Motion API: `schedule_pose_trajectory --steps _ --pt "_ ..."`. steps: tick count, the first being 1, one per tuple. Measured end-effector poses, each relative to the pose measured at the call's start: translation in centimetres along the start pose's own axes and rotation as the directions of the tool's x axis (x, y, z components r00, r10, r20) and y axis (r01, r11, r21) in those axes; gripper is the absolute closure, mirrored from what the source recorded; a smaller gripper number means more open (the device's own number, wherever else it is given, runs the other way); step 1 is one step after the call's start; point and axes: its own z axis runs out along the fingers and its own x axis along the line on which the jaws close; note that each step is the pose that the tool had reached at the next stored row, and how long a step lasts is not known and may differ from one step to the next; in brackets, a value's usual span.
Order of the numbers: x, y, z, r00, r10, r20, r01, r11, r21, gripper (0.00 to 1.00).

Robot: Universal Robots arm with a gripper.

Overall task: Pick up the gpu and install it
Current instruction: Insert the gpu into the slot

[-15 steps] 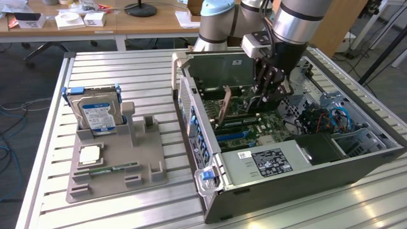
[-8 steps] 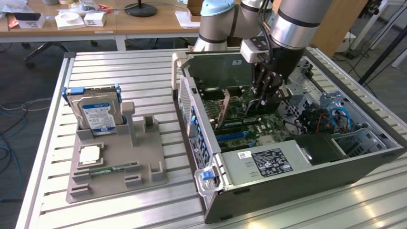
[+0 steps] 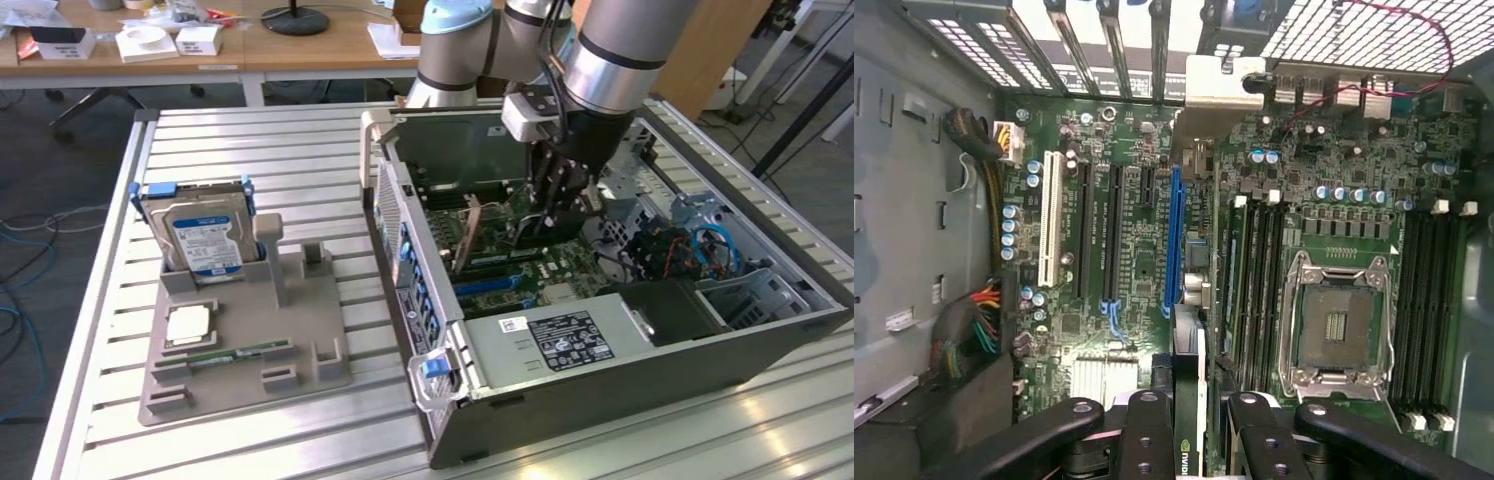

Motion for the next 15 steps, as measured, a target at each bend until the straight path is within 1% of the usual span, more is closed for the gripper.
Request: schedule_pose_trajectory --steps 8,12,15 --pt "0.0 -0.01 1.15 1.0000 0.000 0.0001 0.000 1.0000 0.0000 0.74" --pt "0.0 -0.01 1.18 1.0000 0.000 -0.0002 0.000 1.0000 -0.0001 0.74" --pt "0.0 0.26 1.21 1.0000 0.000 0.0001 0.000 1.0000 0.0002 0.74"
